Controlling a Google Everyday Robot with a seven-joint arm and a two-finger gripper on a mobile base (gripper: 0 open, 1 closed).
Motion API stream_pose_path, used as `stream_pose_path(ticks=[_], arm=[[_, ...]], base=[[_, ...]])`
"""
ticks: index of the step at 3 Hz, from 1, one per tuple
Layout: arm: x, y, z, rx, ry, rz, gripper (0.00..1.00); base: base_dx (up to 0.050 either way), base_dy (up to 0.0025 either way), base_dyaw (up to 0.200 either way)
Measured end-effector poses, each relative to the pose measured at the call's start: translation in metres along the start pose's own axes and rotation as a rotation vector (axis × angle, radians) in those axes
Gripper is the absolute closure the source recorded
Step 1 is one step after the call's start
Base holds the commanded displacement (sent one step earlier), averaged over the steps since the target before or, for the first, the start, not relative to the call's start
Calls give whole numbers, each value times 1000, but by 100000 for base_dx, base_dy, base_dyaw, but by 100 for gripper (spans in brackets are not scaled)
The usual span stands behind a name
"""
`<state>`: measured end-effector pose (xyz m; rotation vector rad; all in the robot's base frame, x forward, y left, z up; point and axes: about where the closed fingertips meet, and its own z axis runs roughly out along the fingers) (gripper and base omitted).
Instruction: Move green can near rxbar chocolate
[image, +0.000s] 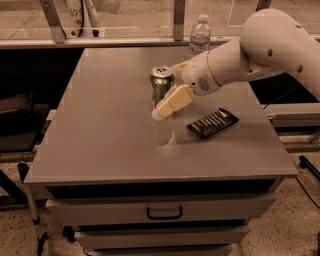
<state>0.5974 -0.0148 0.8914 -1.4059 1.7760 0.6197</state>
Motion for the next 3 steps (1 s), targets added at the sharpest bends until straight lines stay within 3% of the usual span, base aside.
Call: stream_pose_path(ticks=[1, 3], arm=[[-2, 6, 14, -23, -3, -29, 18], [-3, 14, 26, -54, -7, -62, 65]], base=[[0, 0, 0], [0, 0, 0]])
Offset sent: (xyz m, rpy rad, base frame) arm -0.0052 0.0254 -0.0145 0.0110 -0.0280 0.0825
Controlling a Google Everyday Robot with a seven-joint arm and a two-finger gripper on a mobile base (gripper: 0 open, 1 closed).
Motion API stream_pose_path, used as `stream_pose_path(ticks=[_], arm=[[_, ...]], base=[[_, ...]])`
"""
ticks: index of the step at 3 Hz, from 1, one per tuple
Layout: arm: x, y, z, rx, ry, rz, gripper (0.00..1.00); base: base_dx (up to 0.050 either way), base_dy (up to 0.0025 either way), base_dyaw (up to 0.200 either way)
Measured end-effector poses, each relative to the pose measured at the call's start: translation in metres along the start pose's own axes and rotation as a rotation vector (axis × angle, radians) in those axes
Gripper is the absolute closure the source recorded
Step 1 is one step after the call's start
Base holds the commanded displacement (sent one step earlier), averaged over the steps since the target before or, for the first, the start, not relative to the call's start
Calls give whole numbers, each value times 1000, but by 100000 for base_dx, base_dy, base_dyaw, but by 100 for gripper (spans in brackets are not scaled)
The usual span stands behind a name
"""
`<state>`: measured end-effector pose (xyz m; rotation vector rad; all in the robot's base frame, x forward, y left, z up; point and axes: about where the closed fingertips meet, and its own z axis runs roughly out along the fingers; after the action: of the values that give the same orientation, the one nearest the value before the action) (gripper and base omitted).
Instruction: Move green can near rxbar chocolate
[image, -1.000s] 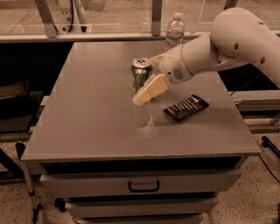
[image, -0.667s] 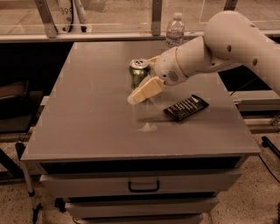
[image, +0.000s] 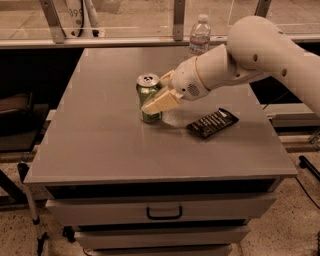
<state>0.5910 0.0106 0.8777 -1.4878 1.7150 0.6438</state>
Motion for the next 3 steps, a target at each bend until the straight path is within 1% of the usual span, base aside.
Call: stream_pose_path(ticks=[1, 2, 3], arm=[[0, 0, 1, -10, -5, 6, 88], [-14, -14, -19, 14, -33, -3, 100], [-45, -56, -69, 49, -32, -21, 100]], base=[[0, 0, 0], [0, 0, 0], [0, 0, 0]])
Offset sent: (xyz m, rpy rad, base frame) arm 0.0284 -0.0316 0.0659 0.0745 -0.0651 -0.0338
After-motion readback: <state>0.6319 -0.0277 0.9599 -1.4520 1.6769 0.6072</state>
